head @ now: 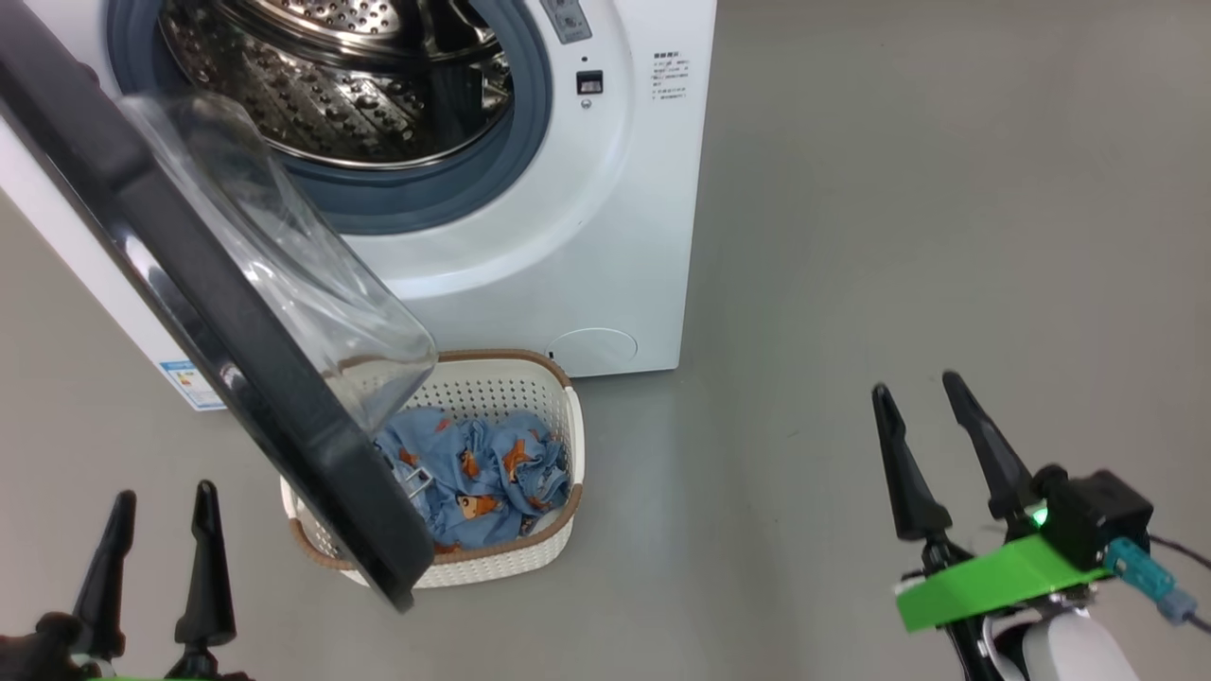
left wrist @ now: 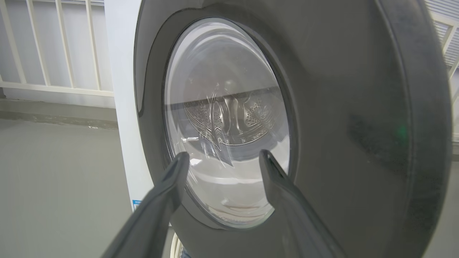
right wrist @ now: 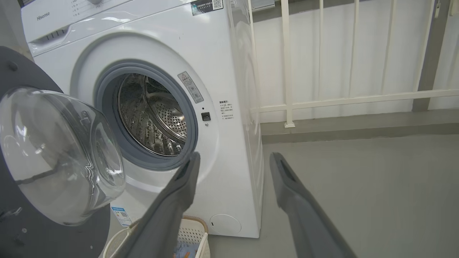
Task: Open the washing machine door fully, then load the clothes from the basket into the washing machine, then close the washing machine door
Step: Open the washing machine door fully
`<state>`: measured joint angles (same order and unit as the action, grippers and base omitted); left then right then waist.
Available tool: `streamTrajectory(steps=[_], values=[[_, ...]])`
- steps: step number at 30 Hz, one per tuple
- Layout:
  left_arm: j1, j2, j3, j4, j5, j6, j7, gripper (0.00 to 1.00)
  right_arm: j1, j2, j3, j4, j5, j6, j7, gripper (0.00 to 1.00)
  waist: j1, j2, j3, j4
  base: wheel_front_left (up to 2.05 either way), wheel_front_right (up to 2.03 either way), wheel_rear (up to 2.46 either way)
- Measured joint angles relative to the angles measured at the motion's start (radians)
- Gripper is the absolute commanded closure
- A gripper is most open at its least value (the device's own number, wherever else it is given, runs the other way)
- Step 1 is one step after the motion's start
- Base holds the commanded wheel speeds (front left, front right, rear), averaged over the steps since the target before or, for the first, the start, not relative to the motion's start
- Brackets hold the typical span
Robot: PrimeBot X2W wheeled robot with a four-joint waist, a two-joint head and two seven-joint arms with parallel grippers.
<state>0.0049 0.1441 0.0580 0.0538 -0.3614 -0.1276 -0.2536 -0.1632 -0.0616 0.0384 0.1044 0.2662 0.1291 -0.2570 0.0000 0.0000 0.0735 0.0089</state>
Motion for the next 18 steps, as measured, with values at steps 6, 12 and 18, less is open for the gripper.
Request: streamTrajectory(steps=[6,12,18], values=[[0.013,-0.005,0.000,0.000,0.007,0.000,0.000,0.00,0.080,0.007,-0.041,-0.006,-0.089,0.000,0.000,0.00,0.0000,0.0000,-0.008,-0.002,0.00,0.00,0.00],[0.015,-0.012,0.000,0.001,0.009,0.000,0.000,0.00,0.108,0.011,-0.055,0.001,-0.136,0.000,0.000,0.00,0.0000,0.0000,-0.010,-0.002,0.00,0.00,0.00],[0.015,-0.012,-0.004,0.004,0.010,0.000,0.000,0.00,0.108,0.011,-0.060,0.014,-0.155,0.000,0.000,0.00,0.0000,0.0000,-0.012,0.001,0.00,0.00,0.00]])
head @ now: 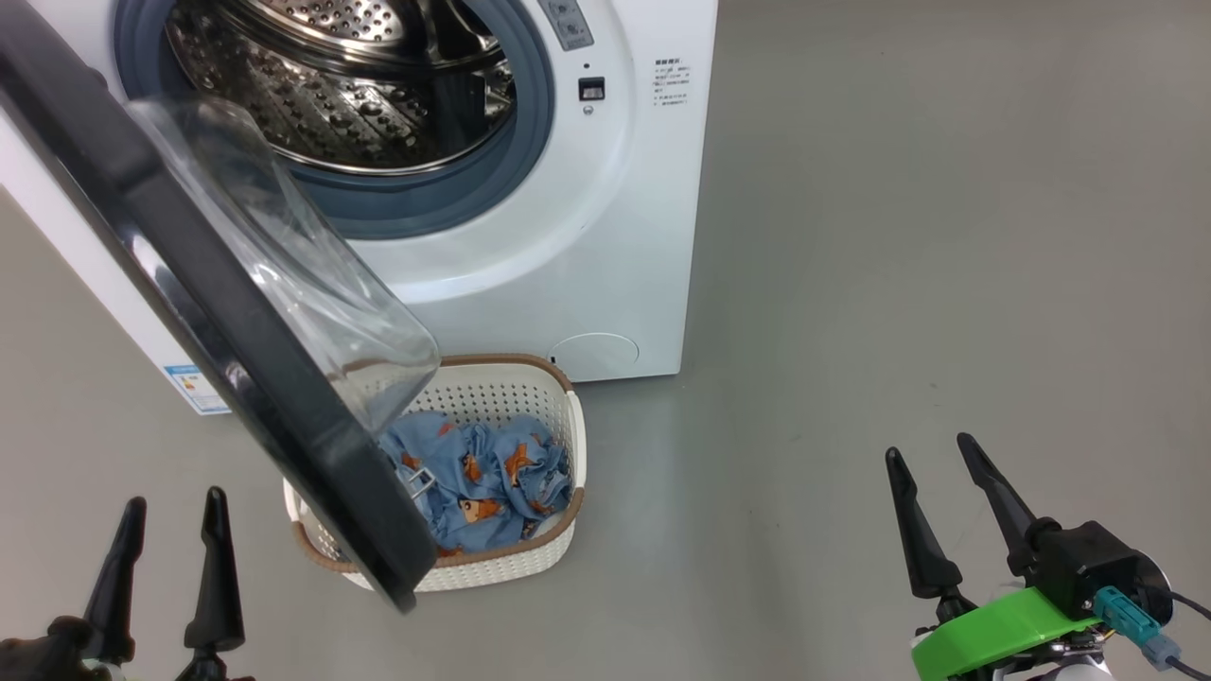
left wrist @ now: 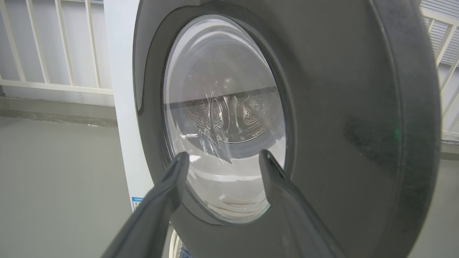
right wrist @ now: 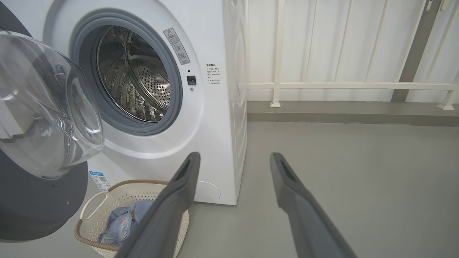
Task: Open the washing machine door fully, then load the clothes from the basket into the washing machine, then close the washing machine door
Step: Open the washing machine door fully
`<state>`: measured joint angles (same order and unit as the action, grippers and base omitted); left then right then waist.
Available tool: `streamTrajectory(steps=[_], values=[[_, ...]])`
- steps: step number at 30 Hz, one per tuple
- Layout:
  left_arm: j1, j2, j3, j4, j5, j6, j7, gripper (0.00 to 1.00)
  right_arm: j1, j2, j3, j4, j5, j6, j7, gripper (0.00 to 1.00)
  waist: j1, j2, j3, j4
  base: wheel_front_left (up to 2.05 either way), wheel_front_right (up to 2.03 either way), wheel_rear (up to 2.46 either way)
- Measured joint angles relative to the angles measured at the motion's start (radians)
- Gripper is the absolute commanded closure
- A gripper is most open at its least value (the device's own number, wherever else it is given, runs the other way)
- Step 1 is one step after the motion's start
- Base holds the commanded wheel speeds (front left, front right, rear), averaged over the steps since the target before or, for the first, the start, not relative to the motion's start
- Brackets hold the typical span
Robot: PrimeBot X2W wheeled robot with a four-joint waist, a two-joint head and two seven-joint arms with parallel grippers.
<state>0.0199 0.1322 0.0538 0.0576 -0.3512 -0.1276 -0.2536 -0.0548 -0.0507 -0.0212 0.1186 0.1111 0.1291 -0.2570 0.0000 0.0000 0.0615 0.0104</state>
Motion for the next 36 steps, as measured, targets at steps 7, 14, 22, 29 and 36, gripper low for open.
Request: streamTrajectory(steps=[7,14,22,29,36], values=[[0.001,0.000,-0.005,0.007,0.007,0.000,0.000,0.00,0.000,0.000,-0.008,0.006,-0.013,0.000,0.000,0.00,0.0000,0.0000,0.001,0.003,0.00,0.00,0.00],[0.001,0.000,-0.008,0.010,0.006,0.000,0.000,0.00,0.000,0.000,-0.015,0.007,-0.013,0.000,0.000,0.00,0.0000,0.0000,0.003,0.004,0.00,0.00,0.00],[0.004,0.001,-0.012,0.015,0.007,0.000,0.000,0.00,0.000,0.001,-0.021,0.009,-0.013,0.000,0.000,0.00,0.0000,0.0000,0.005,0.003,0.00,0.00,0.00],[0.009,0.001,-0.019,0.021,0.003,0.000,0.000,1.00,0.000,0.001,-0.023,0.009,-0.013,0.000,0.000,0.00,0.0000,0.0000,0.008,0.004,0.00,0.00,0.00],[-0.002,0.001,0.038,-0.076,-0.002,0.000,0.000,1.00,0.000,0.001,-0.026,0.008,-0.013,0.000,0.000,0.00,0.0000,0.0000,0.017,0.006,0.00,0.00,0.00]])
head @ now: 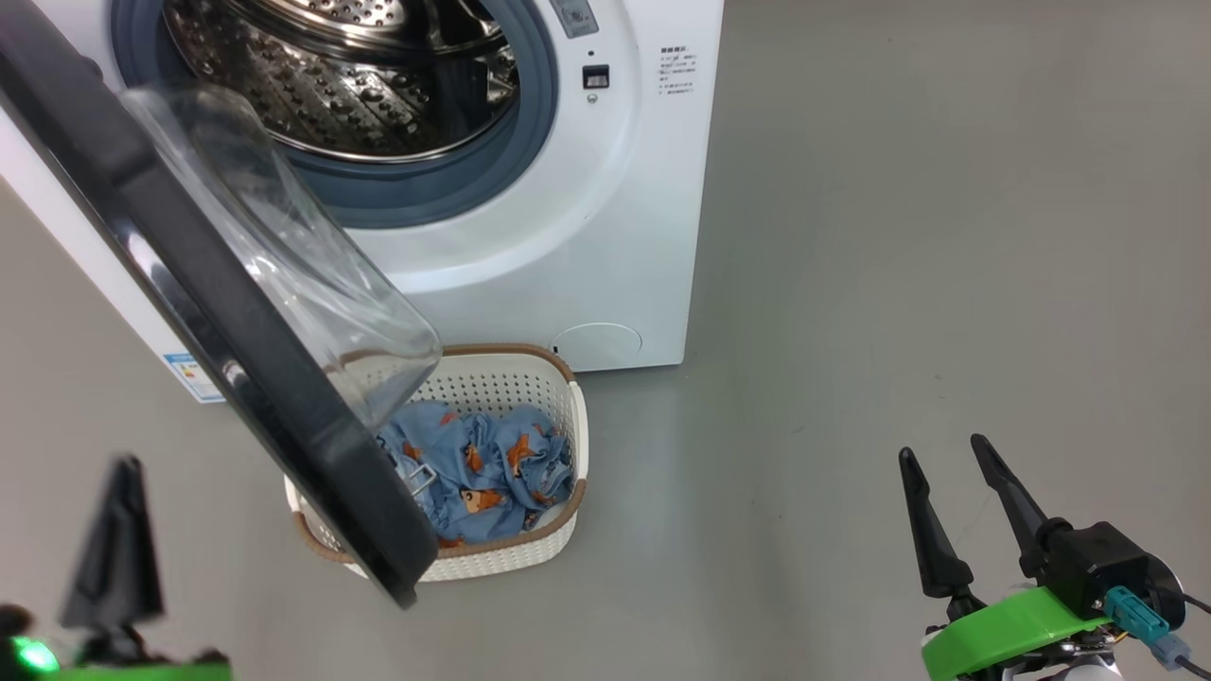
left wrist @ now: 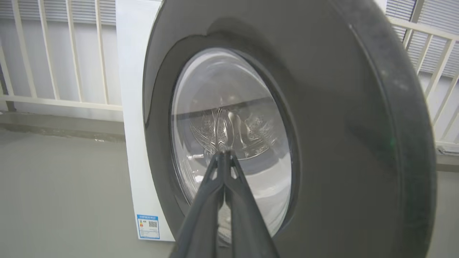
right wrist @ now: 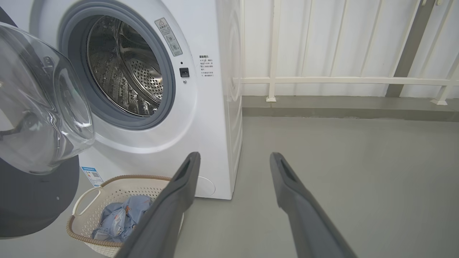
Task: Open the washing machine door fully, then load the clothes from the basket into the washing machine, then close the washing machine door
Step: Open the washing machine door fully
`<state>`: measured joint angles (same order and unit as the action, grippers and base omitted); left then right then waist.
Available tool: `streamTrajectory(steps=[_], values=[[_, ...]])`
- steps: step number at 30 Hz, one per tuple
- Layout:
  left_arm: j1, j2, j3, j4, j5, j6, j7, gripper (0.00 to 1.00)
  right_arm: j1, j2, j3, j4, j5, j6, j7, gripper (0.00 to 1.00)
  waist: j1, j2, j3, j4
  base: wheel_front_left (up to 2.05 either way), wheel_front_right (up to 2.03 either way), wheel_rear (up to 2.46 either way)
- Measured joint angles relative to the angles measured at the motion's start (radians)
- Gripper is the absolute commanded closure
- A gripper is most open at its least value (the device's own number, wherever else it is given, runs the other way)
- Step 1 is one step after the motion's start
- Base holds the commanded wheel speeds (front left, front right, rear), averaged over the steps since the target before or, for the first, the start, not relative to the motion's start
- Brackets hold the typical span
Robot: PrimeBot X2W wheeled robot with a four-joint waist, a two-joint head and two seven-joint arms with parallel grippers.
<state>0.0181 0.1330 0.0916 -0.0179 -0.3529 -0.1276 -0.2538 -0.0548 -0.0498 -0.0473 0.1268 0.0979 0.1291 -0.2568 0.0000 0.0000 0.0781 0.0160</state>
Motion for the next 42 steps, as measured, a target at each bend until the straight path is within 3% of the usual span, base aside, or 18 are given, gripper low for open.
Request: streamTrajectory(steps=[9,18,27,42], values=[[-0.106,0.028,0.024,-0.327,0.010,0.000,-0.003,1.00,0.000,0.001,-0.002,0.000,0.000,0.000,0.000,0.00,0.0000,0.0000,0.003,0.005,0.00,0.00,0.00],[-0.172,0.090,-0.174,-0.504,-0.005,0.000,-0.005,1.00,0.000,0.001,-0.001,0.002,0.000,0.000,0.000,0.00,0.0000,0.0000,0.004,0.001,0.00,0.00,0.00],[-0.171,0.111,-0.415,-0.485,-0.019,0.000,-0.004,1.00,0.000,0.001,0.001,0.004,0.000,0.000,0.000,0.00,0.0000,0.0000,0.007,-0.003,0.00,0.00,0.00],[-0.101,0.122,-0.633,-0.325,-0.025,0.000,-0.004,1.00,0.000,0.001,0.004,0.009,0.000,0.000,0.000,0.00,0.0000,0.0000,-0.001,0.000,0.00,0.00,0.00]])
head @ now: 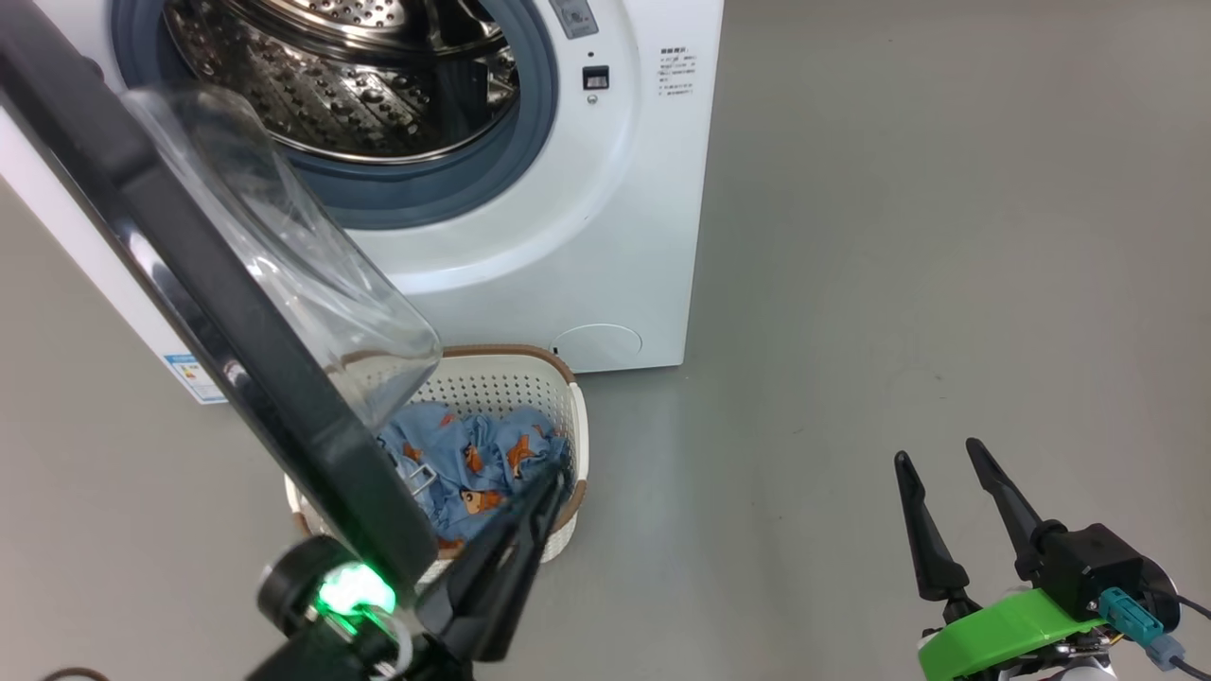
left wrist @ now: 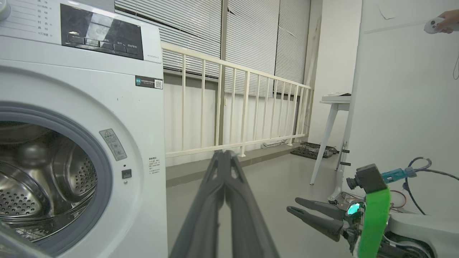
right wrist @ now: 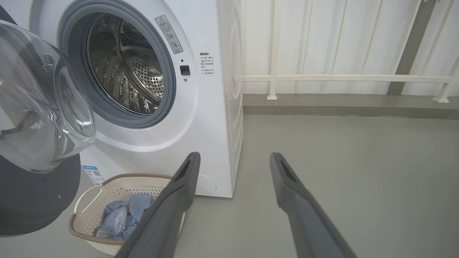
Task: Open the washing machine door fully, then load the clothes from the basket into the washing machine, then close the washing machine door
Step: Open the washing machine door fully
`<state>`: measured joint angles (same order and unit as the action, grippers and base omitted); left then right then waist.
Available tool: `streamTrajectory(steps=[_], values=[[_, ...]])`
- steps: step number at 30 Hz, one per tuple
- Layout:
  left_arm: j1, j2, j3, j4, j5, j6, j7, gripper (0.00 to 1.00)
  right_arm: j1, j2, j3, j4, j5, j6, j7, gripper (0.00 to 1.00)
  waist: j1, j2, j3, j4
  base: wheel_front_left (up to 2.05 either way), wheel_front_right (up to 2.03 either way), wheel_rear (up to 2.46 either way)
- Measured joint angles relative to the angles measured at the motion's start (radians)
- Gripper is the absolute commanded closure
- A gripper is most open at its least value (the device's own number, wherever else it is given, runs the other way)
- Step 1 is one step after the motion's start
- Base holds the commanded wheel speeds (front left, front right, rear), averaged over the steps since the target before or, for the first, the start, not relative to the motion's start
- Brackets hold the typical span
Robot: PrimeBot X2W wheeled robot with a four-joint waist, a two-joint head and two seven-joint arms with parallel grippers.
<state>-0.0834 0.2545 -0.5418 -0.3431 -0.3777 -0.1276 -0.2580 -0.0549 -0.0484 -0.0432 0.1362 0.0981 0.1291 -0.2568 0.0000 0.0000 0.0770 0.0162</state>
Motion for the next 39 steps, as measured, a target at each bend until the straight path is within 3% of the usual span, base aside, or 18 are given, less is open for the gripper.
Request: streamTrajectory(steps=[10,20,39], values=[[0.019,-0.001,-0.008,0.205,-0.023,0.000,0.000,1.00,0.000,0.000,0.007,0.004,0.000,0.000,0.000,0.00,0.0000,0.0000,0.005,0.000,0.00,0.00,0.00],[0.005,-0.037,0.079,0.345,-0.030,0.000,0.001,1.00,-0.001,0.000,0.010,0.004,0.001,0.000,0.000,0.00,0.0000,0.0000,0.028,-0.011,0.00,0.00,0.00],[-0.028,-0.077,0.136,0.392,-0.030,-0.003,0.001,1.00,-0.004,0.000,0.005,0.003,0.009,0.000,0.000,0.00,0.0001,0.0000,0.056,0.025,0.00,0.00,0.00]])
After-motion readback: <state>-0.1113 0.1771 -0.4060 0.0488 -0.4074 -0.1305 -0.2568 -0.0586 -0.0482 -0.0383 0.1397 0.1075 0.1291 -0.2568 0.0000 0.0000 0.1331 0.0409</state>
